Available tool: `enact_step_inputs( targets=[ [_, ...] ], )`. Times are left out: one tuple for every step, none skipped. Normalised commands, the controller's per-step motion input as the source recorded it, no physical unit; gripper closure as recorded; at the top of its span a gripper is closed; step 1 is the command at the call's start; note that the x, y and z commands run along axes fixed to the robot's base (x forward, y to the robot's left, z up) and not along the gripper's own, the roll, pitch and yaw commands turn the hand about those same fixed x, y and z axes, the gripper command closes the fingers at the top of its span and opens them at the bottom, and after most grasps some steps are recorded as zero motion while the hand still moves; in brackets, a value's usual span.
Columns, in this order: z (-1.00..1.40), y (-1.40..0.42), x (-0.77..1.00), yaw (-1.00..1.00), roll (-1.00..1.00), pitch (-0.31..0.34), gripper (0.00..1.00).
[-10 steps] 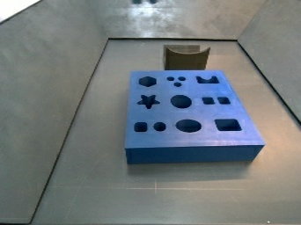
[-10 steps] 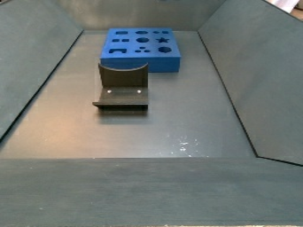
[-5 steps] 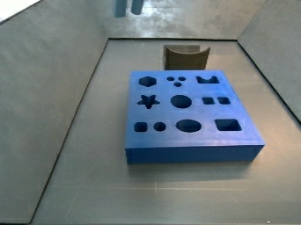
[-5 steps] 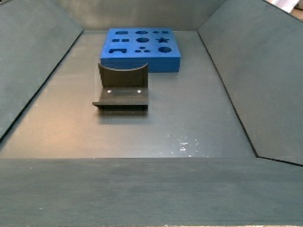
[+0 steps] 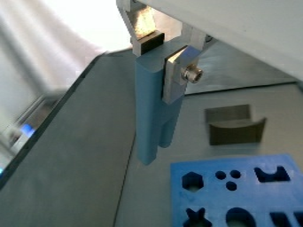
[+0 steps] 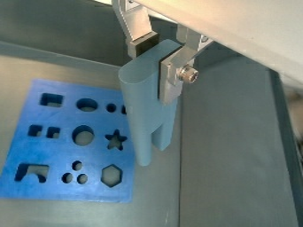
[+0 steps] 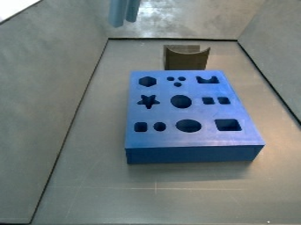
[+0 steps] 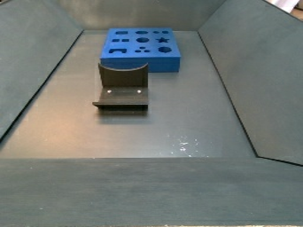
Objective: Pick up the square-circle object. Move up. Rotate the square-circle object. Place the square-circle object on the fixture. Regrasp the square-circle object. Move to above the board. Insert the square-circle object.
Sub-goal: Move to above the board.
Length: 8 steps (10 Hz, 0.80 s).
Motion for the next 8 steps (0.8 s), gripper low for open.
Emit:
enact_step_inputs(
  targets=[
    [-0.01, 0.02, -0.04, 1.0, -0.3, -0.27, 1.0],
    [0.0, 0.02, -0.07, 1.0, -0.28, -0.32, 1.0],
    [0.0, 0.03, -0.08, 1.0, -0.27, -0.356, 1.0],
    [0.0, 0.03, -0.08, 1.0, -0.25, -0.408, 1.0],
    [0.0, 0.02, -0.08, 1.0, -0.23, -0.433, 1.0],
    [-0.01, 0.02, -0.07, 1.0, -0.2, -0.511, 1.0],
    [0.0, 0.02, -0.07, 0.95, -0.17, -0.52, 1.0],
    [0.0, 0.02, -0.07, 0.66, -0.11, -0.415, 1.0]
  ],
)
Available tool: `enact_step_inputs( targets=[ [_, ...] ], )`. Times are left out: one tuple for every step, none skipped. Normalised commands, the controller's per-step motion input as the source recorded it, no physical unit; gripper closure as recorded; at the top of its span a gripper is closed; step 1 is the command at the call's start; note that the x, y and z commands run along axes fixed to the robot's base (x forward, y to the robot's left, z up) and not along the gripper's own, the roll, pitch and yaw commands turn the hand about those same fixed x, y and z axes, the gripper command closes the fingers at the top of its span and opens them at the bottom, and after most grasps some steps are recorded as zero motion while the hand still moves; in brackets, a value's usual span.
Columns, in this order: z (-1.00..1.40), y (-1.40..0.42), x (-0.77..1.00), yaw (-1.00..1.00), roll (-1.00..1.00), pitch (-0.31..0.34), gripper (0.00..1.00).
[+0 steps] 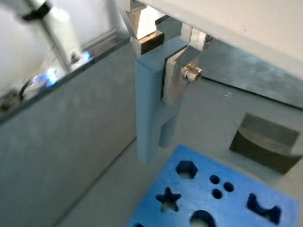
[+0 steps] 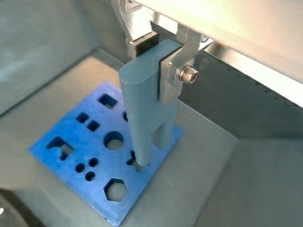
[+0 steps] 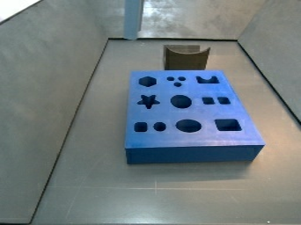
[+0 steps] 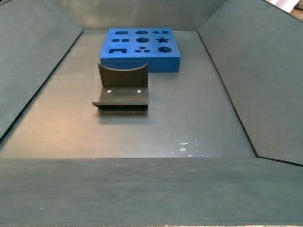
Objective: Pick up the square-circle object. Move up. Rotate the square-circle object. Place the square-circle object on the fixture. Regrasp the square-circle object. Move to above the board. Insert the square-circle object.
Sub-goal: Move to above the board, then insert the square-circle object.
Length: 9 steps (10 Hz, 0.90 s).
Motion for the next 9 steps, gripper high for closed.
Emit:
enact_step_inputs(
  targets=[
    [0.0, 0.01, -0.06, 0.35, -0.06, -0.269, 1.0],
    [-0.01, -0.1, 0.14, 0.0, 0.0, 0.011, 1.0],
    [-0.11, -0.13, 0.15, -0.67, -0.01, -0.09, 1.0],
    [-0.1, -0.21, 0.0, -0.93, 0.0, -0.021, 1.0],
    [-0.11, -0.21, 0.0, -0.93, 0.0, -0.026, 1.0],
    [-0.11, -0.2, 0.0, -0.95, 0.0, -0.019, 1.0],
    [-0.12, -0.2, 0.0, -0.95, 0.0, -0.021, 1.0],
    [-0.21, -0.2, 0.01, -0.94, 0.0, -0.039, 1.0],
    [-0.29, -0.21, 0.0, -0.93, 0.0, -0.064, 1.0]
  ],
)
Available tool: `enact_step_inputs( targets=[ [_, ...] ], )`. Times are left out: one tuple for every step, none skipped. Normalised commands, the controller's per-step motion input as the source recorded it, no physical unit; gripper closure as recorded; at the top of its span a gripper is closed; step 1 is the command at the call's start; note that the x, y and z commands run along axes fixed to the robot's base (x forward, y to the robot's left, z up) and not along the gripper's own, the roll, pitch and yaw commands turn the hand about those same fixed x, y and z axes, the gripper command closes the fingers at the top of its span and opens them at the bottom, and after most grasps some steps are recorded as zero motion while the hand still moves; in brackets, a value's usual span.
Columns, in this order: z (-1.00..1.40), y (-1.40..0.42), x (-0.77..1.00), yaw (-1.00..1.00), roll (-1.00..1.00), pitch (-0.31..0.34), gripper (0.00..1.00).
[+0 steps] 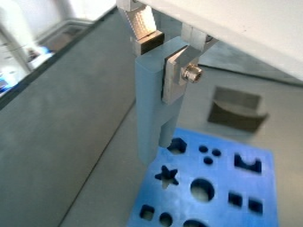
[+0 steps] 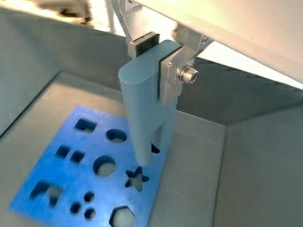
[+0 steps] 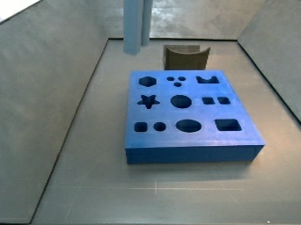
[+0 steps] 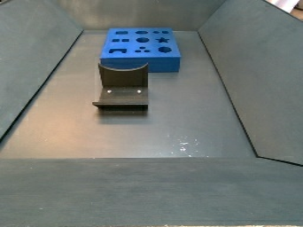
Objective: Pick up the square-circle object. Move up. Rotate the square-circle object. Place the square-circle object on the fixture. Regrasp the square-circle object. Move to above the board. Insert the square-circle object.
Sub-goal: Insert the square-circle object.
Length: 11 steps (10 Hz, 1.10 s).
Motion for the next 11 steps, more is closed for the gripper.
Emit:
enact_step_inputs(
  targets=[
    [-0.34, -0.19, 0.0, -0.94, 0.0, -0.089, 1.0],
    [-0.39, -0.13, 0.0, -0.97, -0.01, -0.109, 1.0],
    [-0.39, -0.14, 0.0, -0.97, -0.01, -0.106, 1.0],
    [-0.4, -0.14, 0.0, -0.97, -0.01, -0.091, 1.0],
    [-0.43, -0.15, 0.0, -0.96, 0.0, -0.034, 1.0],
    [-0.44, -0.15, 0.0, -0.96, 0.0, -0.044, 1.0],
    [-0.45, -0.15, 0.0, -0.96, 0.0, -0.051, 1.0],
    [-0.5, -0.16, 0.0, -0.97, 0.0, -0.047, 1.0],
    [-0.52, -0.18, 0.0, -0.95, 0.0, -0.046, 1.0],
    [-0.53, -0.18, 0.0, -0.95, 0.0, -0.043, 1.0],
    [-0.54, -0.18, 0.0, -0.96, 0.0, -0.043, 1.0]
  ],
)
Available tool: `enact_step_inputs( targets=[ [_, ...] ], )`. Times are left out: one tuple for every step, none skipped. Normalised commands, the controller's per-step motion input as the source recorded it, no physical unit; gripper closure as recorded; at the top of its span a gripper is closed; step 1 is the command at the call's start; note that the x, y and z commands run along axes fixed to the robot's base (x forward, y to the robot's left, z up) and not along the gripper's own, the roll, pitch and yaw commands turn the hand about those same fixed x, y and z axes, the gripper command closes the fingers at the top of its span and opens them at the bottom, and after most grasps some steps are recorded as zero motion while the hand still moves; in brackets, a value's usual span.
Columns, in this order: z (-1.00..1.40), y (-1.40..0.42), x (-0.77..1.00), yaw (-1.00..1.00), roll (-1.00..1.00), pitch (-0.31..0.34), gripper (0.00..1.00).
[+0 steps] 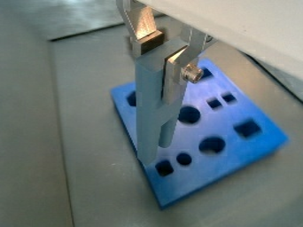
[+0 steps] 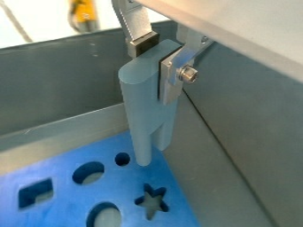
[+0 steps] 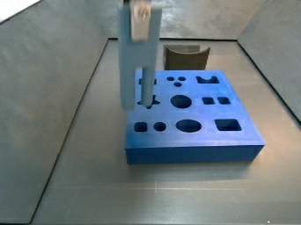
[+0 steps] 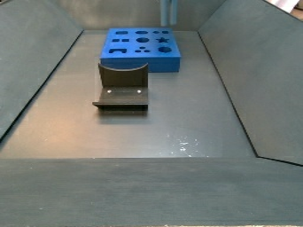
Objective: Pick up the square-circle object. Move up. Rotate the square-circle object. Place the square-circle object on the fixture. Regrasp the square-circle object. Move to above the board. Insert the square-circle object.
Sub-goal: Insert the square-circle object.
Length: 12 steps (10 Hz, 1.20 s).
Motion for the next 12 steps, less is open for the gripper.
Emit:
enact_step_inputs(
  targets=[
    [-0.41, -0.17, 0.0, -0.93, -0.01, -0.103, 1.0],
    [-0.33, -0.07, 0.25, -0.72, -0.09, -0.134, 1.0],
    [-0.15, 0.0, 0.35, -0.69, -0.13, -0.146, 1.0],
    [-0.12, 0.01, 0.3, -0.77, -0.1, -0.096, 1.0],
    [-0.03, 0.03, 0.35, -0.59, -0.04, -0.061, 1.0],
    [0.0, 0.0, 0.0, -0.13, 0.0, 0.0, 1.0],
    [0.0, 0.0, -0.06, -0.03, 0.0, 0.0, 1.0],
    [-0.28, -0.1, 0.0, 0.0, 0.1, 0.0, 1.0],
    [-0.36, -0.1, 0.0, 0.0, 0.05, -0.02, 1.0],
    [-0.17, -0.04, -0.01, 0.0, 0.0, -0.016, 1.0],
    [-0.09, 0.0, 0.0, 0.0, 0.0, -0.021, 1.0],
    [-0.13, 0.0, 0.0, 0.0, -0.02, -0.043, 1.0]
  ],
)
